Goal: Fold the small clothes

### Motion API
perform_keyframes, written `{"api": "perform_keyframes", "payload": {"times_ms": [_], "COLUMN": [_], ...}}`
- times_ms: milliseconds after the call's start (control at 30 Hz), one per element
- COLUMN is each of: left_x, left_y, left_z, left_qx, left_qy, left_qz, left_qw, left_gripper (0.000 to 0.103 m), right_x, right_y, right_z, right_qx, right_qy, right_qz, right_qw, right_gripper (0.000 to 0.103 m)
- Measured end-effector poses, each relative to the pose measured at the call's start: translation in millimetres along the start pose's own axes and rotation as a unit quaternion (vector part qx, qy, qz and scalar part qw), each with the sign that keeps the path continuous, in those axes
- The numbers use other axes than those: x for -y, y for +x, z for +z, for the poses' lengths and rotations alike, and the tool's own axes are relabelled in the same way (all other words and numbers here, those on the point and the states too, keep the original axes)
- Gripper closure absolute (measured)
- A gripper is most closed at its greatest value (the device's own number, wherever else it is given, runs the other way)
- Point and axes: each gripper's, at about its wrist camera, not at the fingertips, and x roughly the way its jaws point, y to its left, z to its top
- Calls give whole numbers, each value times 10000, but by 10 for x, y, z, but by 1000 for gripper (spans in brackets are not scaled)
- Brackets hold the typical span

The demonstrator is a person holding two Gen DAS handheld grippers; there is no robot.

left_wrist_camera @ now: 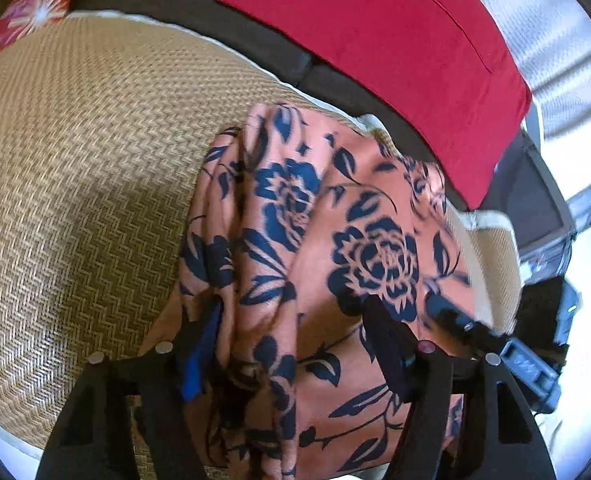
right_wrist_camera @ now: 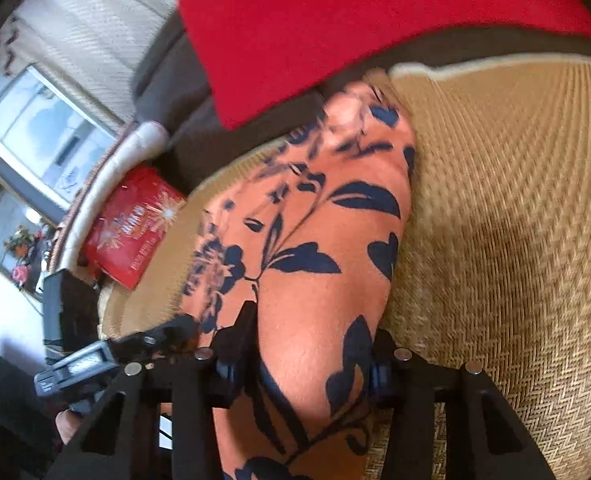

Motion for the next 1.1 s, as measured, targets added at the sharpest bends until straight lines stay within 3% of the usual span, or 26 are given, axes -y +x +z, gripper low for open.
{"api": "perform_keyframes", "payload": {"times_ms": [100, 167, 333, 400, 1100], "left_x": [-101, -56, 331, 390, 723], "left_y": [-22, -20, 122, 146, 310], "left_z": [-3, -19, -111, -138, -41], "left_qx": [-20, -14, -42, -64, -48], "left_qy": [-272, -202, 606, 747, 988], "left_qz": [124, 226, 919, 1026, 1247], "left_qw": [9996, 9995, 9939, 9919, 9872], "left_gripper": [32, 30, 28, 28, 28], "right_x": [39, 26, -68, -78, 35], "right_y": [35, 43, 169, 216, 214], "right_z": [27, 3, -28, -23, -36], "right_qx": [-65, -77, -73, -120, -174], "right_qy": [211, 169, 1, 58, -71], "right_qz": [97, 76, 21, 95, 253], "right_qw": [9997, 9998, 10000, 9999, 9995], "right_gripper": [47, 42, 41, 41, 42]}}
